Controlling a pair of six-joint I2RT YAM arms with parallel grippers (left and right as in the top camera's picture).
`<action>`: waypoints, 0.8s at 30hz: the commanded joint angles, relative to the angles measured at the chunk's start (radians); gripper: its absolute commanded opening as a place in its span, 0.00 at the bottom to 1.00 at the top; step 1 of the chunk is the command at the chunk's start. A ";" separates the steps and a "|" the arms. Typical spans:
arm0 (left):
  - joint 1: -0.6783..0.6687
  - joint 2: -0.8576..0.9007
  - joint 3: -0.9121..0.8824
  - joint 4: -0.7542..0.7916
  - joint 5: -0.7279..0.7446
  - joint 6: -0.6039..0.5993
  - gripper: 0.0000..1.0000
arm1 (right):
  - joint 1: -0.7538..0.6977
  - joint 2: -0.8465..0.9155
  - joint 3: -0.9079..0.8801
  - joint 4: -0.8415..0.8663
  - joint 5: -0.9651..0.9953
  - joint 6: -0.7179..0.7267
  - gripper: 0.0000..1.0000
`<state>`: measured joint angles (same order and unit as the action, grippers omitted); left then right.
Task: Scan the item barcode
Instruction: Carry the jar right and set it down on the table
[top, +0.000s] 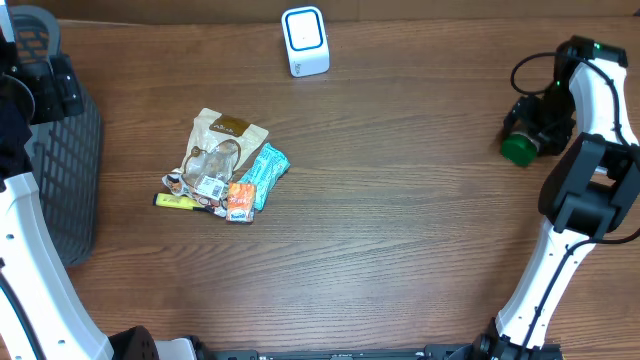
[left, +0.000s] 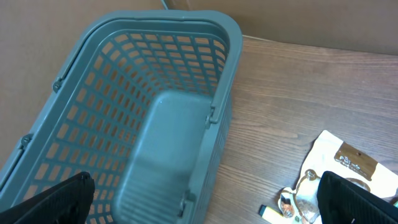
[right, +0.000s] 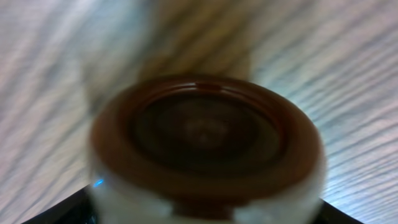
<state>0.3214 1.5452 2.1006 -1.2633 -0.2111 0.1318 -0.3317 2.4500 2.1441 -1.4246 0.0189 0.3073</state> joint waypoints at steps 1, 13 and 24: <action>0.000 0.006 0.005 0.003 -0.006 0.014 1.00 | -0.001 -0.032 -0.013 0.007 0.051 0.061 0.80; 0.006 0.010 0.005 0.003 -0.006 0.014 1.00 | -0.012 -0.049 0.063 -0.087 0.048 0.069 1.00; 0.005 0.011 0.005 0.003 -0.006 0.014 1.00 | -0.021 -0.131 0.396 -0.270 -0.006 0.044 1.00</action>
<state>0.3214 1.5452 2.1006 -1.2633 -0.2111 0.1318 -0.3492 2.4145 2.4519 -1.6920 0.0517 0.3798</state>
